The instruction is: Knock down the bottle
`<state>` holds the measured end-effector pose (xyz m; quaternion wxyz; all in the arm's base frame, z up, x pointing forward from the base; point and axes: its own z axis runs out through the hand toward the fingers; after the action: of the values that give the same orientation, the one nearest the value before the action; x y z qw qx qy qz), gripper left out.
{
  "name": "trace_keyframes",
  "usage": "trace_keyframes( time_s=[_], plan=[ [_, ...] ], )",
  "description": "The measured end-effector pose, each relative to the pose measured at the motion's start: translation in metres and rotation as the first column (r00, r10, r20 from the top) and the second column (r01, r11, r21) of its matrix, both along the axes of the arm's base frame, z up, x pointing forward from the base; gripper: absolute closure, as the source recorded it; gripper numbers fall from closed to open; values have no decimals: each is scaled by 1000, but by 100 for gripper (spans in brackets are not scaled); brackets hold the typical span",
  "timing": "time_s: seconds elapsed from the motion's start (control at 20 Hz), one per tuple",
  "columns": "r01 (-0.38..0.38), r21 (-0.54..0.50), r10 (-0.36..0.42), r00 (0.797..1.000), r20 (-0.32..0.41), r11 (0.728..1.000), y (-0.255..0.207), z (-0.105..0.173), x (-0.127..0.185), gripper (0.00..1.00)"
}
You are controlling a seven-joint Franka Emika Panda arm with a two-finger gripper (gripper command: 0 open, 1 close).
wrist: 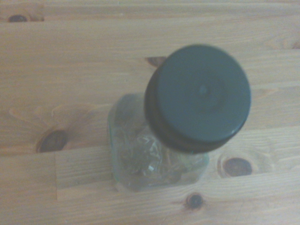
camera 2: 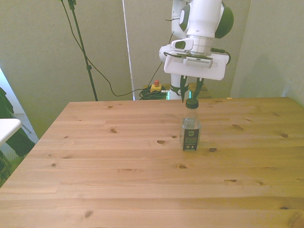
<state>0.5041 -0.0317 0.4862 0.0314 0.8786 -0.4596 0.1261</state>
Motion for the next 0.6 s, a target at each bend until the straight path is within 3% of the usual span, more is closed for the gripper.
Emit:
trace_keyframes(
  time_s=[0.35, 0.6],
  plan=[
    [38, 16, -39, 998, 50, 999, 6, 12, 28, 100],
    [80, 45, -85, 991, 107, 996, 9, 7, 66, 100]
  ],
)
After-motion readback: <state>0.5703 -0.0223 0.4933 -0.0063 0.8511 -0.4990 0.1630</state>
